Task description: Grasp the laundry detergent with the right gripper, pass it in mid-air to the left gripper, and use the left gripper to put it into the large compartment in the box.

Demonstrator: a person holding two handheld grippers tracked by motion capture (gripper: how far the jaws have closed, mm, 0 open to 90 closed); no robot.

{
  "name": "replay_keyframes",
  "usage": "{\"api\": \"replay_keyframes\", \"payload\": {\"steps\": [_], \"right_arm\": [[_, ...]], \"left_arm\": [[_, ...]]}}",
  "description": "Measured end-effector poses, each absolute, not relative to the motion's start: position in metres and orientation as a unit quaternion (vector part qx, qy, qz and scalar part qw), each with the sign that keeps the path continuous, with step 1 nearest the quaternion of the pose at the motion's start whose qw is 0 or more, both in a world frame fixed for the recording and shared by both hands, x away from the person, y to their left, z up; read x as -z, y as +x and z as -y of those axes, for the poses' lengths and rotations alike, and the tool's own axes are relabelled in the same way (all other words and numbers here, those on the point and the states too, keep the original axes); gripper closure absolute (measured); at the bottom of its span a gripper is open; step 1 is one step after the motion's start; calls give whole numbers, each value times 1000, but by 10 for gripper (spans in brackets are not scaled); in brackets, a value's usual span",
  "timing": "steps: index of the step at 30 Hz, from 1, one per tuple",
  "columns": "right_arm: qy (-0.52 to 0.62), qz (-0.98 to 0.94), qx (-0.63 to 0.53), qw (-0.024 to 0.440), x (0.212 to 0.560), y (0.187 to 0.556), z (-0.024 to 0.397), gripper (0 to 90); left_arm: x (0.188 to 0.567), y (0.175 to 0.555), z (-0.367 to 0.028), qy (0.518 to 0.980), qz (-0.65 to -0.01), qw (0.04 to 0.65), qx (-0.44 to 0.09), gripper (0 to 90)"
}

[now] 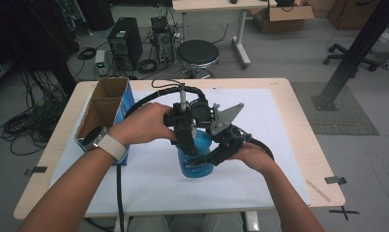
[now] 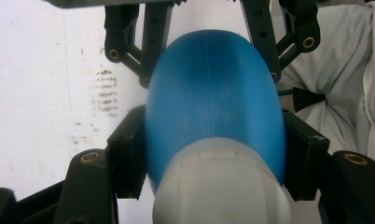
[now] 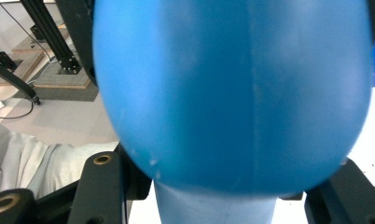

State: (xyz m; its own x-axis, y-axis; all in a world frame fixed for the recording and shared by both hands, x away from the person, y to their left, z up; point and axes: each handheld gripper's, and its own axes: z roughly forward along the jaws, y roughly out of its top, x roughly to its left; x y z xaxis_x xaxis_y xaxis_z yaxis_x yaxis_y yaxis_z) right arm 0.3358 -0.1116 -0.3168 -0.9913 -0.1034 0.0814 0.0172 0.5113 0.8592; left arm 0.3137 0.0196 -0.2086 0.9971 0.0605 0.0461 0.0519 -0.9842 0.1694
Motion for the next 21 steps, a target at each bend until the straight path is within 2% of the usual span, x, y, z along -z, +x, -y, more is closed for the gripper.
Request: {"api": "replay_keyframes", "payload": {"steps": [17, 18, 19, 21], "right_arm": [[33, 866, 495, 64, 316, 334, 112, 425], [36, 867, 492, 67, 316, 334, 112, 373], [26, 868, 490, 77, 317, 335, 114, 237], [19, 870, 486, 77, 317, 335, 117, 217]], "left_arm": [[207, 310, -18, 996, -29, 80, -28, 379], [207, 310, -17, 996, -31, 77, -27, 379], [207, 309, -18, 996, -34, 76, -30, 379], [206, 309, -18, 996, -34, 76, -32, 379]]}}
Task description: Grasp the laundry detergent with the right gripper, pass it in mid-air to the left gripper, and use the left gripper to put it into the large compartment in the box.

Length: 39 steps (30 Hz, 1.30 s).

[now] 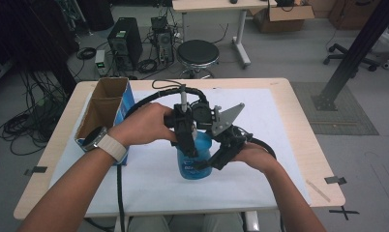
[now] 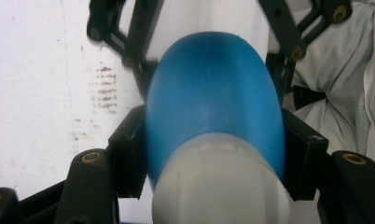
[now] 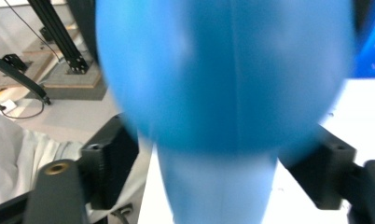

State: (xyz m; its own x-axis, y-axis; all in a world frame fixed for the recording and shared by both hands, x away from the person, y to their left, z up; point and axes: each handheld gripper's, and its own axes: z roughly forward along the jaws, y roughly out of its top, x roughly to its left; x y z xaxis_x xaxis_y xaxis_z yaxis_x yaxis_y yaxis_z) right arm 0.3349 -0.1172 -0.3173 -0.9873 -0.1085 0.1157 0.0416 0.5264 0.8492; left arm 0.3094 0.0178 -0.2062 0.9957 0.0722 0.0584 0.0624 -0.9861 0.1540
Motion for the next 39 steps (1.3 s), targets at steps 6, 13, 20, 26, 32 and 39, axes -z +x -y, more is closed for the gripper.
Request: {"api": "replay_keyframes", "payload": {"steps": [6, 13, 20, 26, 32, 39], "right_arm": [[-10, 874, 480, 72, 319, 334, 143, 129], [-54, 894, 442, 53, 318, 333, 173, 77], [-81, 913, 398, 28, 301, 329, 198, 44], [-95, 930, 354, 5, 287, 326, 217, 43], [-103, 948, 300, -17, 274, 323, 232, 44], [-104, 964, 241, -32, 266, 319, 242, 50]], "left_arm": [[205, 309, -22, 996, -50, 66, -34, 379], [200, 309, -29, 994, -77, 64, -45, 379], [189, 308, -34, 989, -114, 67, -67, 378], [183, 310, -38, 983, -153, 63, -75, 378], [178, 315, -42, 974, -202, 64, -83, 378], [169, 320, -45, 960, -255, 51, -106, 379]]}}
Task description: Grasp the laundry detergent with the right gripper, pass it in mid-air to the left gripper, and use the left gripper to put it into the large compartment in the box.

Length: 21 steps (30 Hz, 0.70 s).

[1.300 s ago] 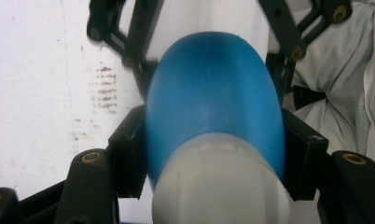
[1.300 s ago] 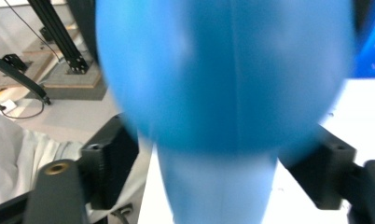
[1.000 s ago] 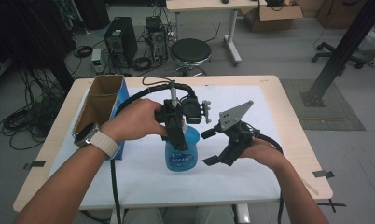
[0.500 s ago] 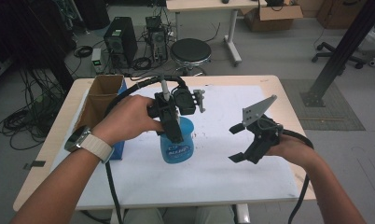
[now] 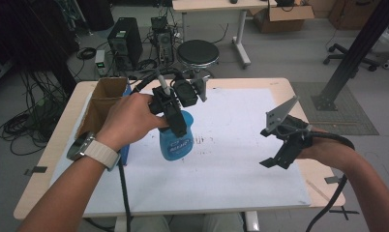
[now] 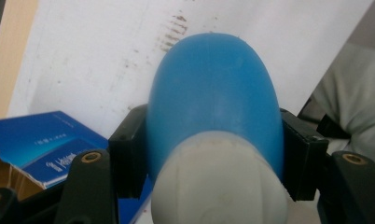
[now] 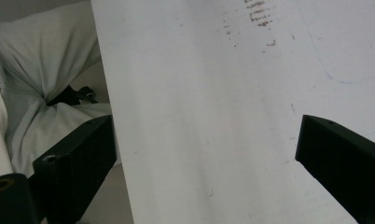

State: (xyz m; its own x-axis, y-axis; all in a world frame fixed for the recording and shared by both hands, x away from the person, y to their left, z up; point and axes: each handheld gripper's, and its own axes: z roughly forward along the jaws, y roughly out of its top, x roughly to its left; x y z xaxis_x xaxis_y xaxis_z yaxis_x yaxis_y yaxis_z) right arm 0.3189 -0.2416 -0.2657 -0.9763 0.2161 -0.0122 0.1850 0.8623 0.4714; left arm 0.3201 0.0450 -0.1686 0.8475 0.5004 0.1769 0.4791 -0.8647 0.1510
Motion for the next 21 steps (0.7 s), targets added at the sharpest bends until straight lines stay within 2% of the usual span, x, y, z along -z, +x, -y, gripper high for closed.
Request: {"api": "replay_keyframes", "payload": {"steps": [21], "right_arm": [[104, -981, -161, 41, 267, 326, 250, 54]], "left_arm": [[143, 339, -73, 892, -433, 57, -114, 381]]}}
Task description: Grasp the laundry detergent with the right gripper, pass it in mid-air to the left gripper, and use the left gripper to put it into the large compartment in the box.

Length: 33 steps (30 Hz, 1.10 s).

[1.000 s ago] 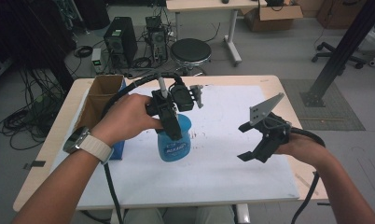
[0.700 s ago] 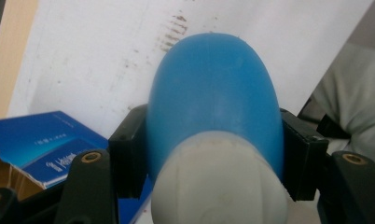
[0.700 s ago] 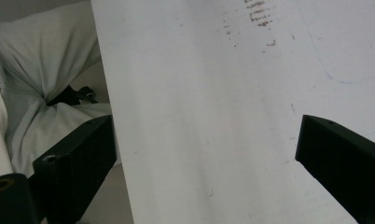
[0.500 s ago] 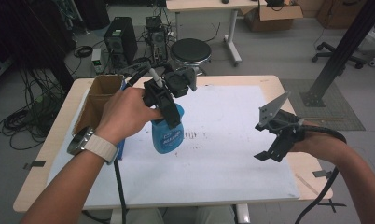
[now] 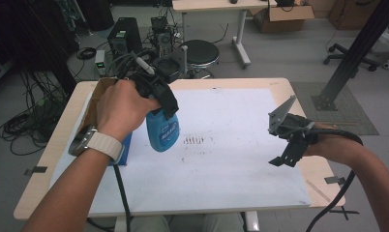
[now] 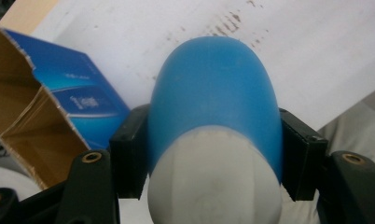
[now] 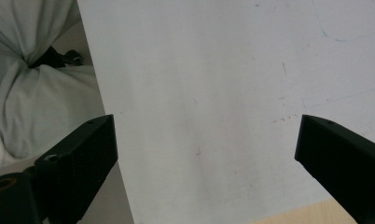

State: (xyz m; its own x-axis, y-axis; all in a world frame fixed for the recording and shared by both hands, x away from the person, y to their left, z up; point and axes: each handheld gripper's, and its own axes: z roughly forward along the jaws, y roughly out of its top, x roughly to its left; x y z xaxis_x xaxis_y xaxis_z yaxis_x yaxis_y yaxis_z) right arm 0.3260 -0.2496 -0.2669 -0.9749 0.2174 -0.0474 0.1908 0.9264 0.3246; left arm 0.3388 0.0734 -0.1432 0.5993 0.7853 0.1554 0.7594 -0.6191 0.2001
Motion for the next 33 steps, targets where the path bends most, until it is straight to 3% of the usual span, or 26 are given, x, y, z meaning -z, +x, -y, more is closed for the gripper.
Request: {"api": "replay_keyframes", "payload": {"steps": [8, 33], "right_arm": [[107, -980, -167, 32, 275, 327, 255, 57], [112, -980, -165, 23, 277, 332, 268, 62]], "left_arm": [[122, 350, -103, 852, -506, 64, -119, 382], [74, 365, -193, 737, -655, 70, -150, 384]]}}
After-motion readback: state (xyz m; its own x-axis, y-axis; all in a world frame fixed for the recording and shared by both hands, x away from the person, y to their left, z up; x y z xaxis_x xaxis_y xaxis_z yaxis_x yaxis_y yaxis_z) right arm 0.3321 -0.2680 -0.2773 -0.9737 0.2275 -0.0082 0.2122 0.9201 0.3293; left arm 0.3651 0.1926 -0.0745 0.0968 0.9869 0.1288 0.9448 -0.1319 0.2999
